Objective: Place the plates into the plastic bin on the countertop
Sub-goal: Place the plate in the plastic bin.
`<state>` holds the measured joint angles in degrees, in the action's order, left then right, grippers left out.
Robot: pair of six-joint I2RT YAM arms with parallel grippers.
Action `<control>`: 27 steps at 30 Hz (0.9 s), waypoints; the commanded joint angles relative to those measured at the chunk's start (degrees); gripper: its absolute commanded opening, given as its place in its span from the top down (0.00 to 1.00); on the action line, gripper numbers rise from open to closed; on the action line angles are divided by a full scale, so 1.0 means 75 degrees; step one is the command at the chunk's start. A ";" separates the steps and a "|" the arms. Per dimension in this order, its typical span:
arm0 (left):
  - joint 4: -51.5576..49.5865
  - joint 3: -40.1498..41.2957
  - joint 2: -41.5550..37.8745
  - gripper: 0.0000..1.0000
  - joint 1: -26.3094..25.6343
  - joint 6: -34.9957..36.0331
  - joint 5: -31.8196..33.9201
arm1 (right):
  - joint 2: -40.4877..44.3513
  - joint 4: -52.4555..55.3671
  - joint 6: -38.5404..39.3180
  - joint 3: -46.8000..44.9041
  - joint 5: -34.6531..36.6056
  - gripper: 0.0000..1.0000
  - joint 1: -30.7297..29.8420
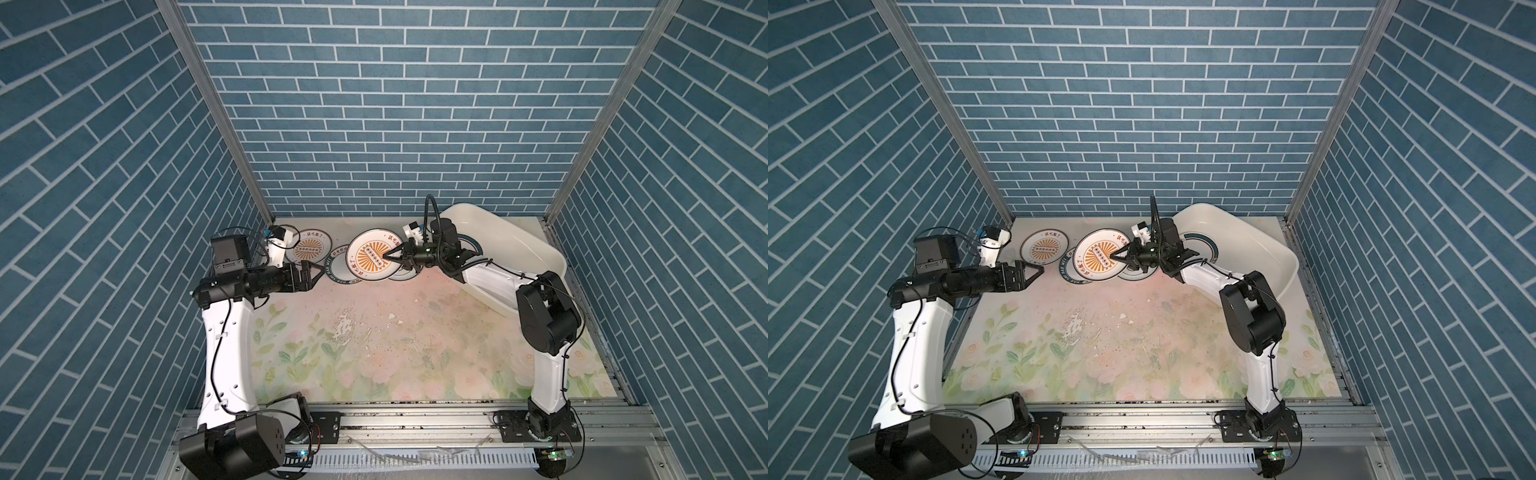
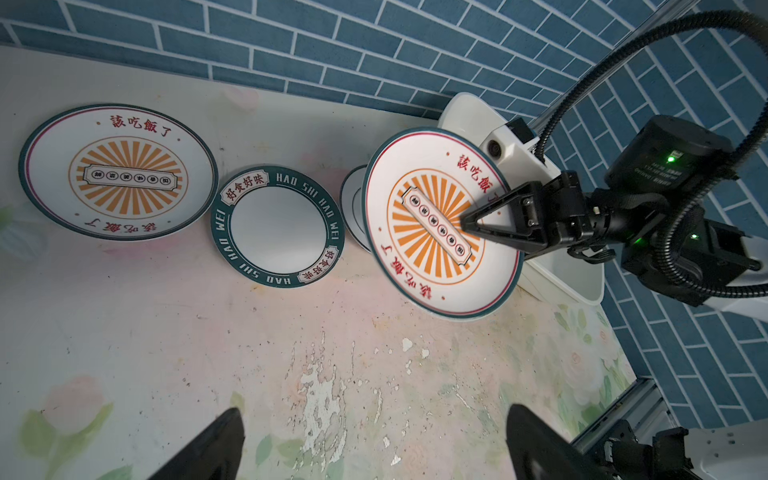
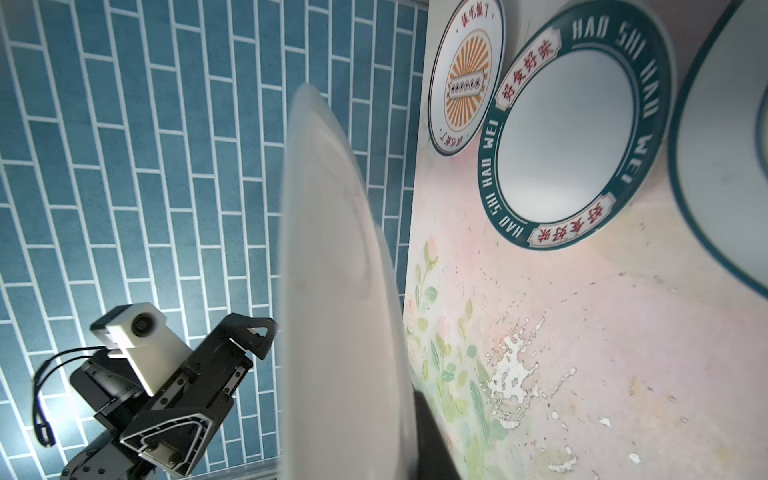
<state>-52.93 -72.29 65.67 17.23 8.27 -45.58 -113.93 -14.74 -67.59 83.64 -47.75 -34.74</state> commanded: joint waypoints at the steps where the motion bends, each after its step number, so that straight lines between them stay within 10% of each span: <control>1: 0.0069 0.0061 -0.0107 0.01 -0.0023 -0.0049 0.0066 | 0.0429 -0.0038 0.0177 0.0201 -0.0318 0.84 0.0338; 27: 0.0252 -0.0528 0.0252 0.00 -0.1605 -0.0111 0.1230 | 0.1021 -0.0302 0.0578 -0.1350 -0.1063 0.84 0.3619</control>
<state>-51.53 -74.61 66.61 5.91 7.29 -37.47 -107.24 -14.20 -65.98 74.02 -53.34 -9.23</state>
